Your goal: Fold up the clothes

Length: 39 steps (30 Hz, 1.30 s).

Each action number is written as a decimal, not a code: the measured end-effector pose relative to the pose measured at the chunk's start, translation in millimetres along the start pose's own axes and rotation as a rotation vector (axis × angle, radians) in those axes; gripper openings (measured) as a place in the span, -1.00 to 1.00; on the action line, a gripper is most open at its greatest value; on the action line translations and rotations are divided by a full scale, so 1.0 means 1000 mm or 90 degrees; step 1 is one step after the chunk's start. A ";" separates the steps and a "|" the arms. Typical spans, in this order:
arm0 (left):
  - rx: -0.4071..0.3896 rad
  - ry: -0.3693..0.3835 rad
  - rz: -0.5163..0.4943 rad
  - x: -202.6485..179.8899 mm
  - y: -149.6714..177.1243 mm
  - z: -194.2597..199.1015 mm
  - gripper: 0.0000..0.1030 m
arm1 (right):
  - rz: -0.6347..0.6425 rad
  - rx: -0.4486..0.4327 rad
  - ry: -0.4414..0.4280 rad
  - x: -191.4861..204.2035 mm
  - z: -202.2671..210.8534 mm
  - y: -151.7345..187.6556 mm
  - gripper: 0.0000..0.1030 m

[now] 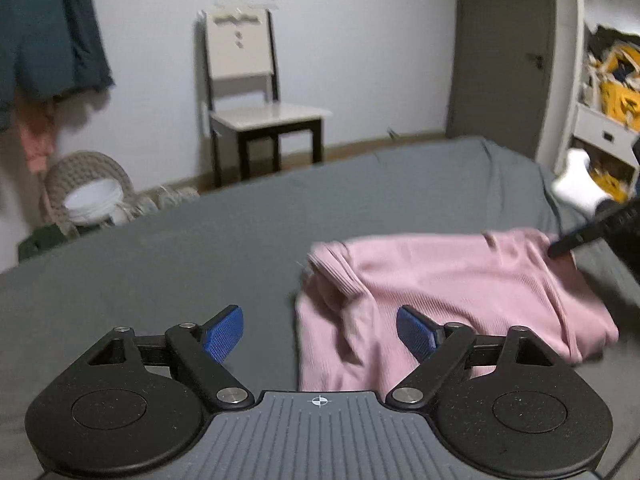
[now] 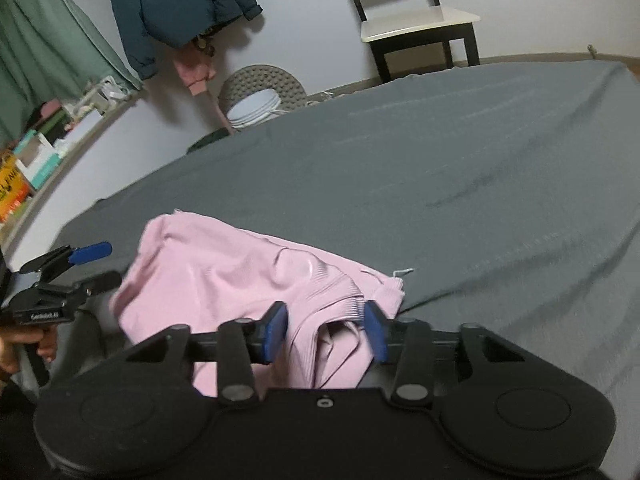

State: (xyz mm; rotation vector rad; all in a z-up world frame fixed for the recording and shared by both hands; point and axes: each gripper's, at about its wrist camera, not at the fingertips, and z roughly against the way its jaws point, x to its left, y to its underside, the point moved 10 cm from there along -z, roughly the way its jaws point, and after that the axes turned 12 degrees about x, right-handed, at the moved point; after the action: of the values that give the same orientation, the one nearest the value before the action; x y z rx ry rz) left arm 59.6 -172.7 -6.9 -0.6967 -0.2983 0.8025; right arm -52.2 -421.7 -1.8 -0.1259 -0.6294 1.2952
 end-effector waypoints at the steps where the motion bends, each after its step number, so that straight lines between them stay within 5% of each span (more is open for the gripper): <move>1: 0.012 0.007 -0.005 -0.003 0.003 -0.005 0.09 | 0.001 -0.003 0.005 -0.001 -0.002 -0.001 -0.65; 4: 0.048 0.007 -0.021 -0.017 0.009 -0.009 -0.53 | 0.002 -0.015 0.024 -0.004 -0.003 -0.003 -0.80; 11: 0.068 0.023 0.069 0.001 0.014 -0.014 -0.69 | -0.016 -0.027 0.056 -0.014 -0.006 -0.001 -0.74; 14: 0.063 0.048 0.068 0.001 0.014 0.000 -0.68 | -0.031 -0.057 0.058 -0.013 0.010 0.000 -0.40; 18: 0.056 0.082 0.065 0.001 0.015 0.019 -0.34 | -0.004 -0.070 0.029 0.006 0.035 0.016 -0.22; 21: 0.062 0.092 0.008 -0.009 0.019 0.029 0.42 | 0.062 -0.032 0.020 0.032 0.035 0.043 -0.21; 22: 0.055 0.074 -0.031 -0.015 0.021 0.033 0.53 | 0.084 -0.018 0.032 0.039 0.032 0.054 -0.21; 30: 0.081 -0.047 -0.238 -0.048 0.041 0.032 0.51 | 0.140 0.048 0.061 0.054 0.016 0.087 -0.23; 37: 0.103 -0.077 -0.307 -0.053 0.052 0.020 -0.26 | 0.186 0.071 0.064 0.070 -0.001 0.101 -0.28; 38: 0.103 -0.070 -0.302 -0.054 0.052 0.019 -0.32 | 0.194 0.067 0.072 0.071 -0.003 0.101 -0.34; 39: 0.102 -0.072 -0.300 -0.055 0.051 0.017 -0.47 | 0.200 0.064 0.086 0.071 -0.005 0.101 -0.69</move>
State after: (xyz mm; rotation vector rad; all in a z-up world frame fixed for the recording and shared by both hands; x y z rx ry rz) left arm -13.4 -180.7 -27.6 -0.4060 -0.4744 0.4090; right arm -126.5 -326.0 -22.9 -0.2347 -0.4384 1.6039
